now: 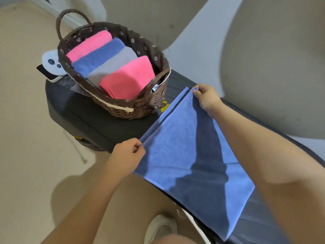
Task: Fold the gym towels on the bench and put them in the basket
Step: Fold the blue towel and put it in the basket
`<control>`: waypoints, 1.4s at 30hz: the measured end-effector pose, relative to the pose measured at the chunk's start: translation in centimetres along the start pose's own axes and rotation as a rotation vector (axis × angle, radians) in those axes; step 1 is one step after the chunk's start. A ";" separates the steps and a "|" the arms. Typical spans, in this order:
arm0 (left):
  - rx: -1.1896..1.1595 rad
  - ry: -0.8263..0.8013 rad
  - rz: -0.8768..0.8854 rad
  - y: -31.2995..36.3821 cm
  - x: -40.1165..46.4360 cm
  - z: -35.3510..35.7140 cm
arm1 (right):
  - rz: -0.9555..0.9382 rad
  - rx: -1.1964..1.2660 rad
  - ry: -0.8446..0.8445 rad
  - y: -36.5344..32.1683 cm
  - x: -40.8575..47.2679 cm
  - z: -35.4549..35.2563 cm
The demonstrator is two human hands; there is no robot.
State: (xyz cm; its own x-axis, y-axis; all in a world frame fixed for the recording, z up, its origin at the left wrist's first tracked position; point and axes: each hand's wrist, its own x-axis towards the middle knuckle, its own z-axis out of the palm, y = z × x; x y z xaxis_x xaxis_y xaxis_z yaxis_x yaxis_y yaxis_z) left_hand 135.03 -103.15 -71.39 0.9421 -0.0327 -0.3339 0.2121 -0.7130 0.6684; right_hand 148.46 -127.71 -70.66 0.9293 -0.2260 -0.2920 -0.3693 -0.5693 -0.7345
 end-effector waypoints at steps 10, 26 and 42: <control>0.003 0.046 -0.001 -0.7 1.7 -0.6 | 0.071 -0.292 -0.001 -1.0 2.9 1.5; 0.680 0.331 0.307 1.6 1.6 -0.1 | -0.136 -0.443 0.200 0.6 -0.2 0.2; 0.860 -0.297 0.935 10.5 -4.4 16.0 | 0.167 -0.377 0.197 14.9 -10.5 -12.4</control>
State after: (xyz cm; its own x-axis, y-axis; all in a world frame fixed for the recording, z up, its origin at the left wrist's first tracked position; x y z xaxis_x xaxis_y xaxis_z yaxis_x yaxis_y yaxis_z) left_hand 128.98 -121.68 -73.48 0.5254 -0.8307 -0.1840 -0.8256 -0.5500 0.1258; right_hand 133.25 -143.60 -70.97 0.8530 -0.4642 -0.2385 -0.5218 -0.7522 -0.4024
